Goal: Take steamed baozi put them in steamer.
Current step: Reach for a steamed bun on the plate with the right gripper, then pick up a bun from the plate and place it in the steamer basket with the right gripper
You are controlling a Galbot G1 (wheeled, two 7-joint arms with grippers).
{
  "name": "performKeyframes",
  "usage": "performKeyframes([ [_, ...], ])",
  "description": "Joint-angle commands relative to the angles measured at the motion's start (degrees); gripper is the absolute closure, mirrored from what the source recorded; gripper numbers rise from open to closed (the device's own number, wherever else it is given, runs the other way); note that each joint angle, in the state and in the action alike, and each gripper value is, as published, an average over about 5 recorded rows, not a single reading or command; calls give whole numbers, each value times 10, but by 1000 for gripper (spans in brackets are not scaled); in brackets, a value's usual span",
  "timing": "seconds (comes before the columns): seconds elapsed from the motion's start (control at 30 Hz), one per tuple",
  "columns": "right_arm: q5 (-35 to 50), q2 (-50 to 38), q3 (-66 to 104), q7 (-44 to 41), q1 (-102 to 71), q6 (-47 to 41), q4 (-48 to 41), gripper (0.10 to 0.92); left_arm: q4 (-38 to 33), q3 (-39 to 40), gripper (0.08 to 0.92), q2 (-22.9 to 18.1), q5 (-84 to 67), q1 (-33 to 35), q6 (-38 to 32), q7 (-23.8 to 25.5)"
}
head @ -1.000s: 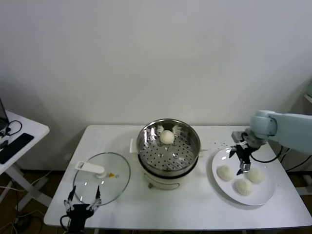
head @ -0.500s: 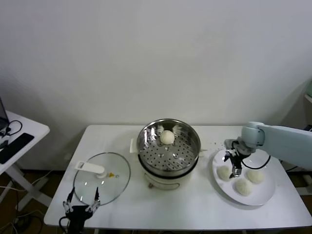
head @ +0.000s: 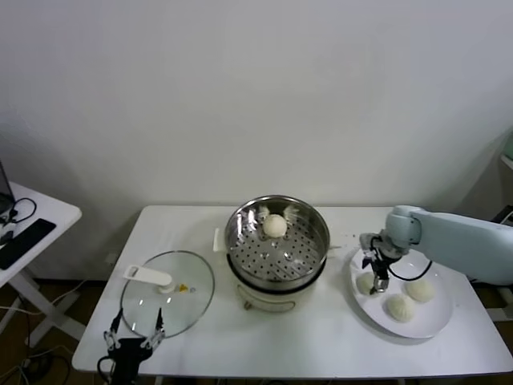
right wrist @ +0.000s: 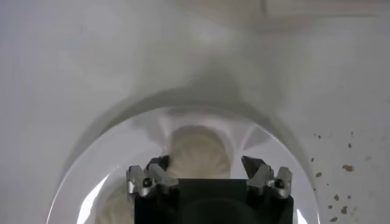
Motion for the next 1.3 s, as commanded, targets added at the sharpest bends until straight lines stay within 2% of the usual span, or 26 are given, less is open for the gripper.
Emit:
performKeyframes([
  [0.03, -13, 3, 7, -7, 1, -1, -4, 297, -1, -2, 177, 1, 0, 0, 0, -1],
  [0.47, 19, -11, -76, -43, 125, 12, 48, 398, -5, 1, 177, 1, 2, 6, 0, -3],
  [0.73, 63, -2, -167, -81, 282, 29, 107, 406, -10, 3, 177, 2, 2, 7, 1, -3],
  [1.1, 189, 89, -261, -124, 530, 47, 196, 406, -22, 4, 177, 8, 3, 13, 4, -1],
  [1.3, 258, 148, -237, -127, 569, 37, 222, 406, -26, 5, 177, 9, 5, 15, 3, -1],
])
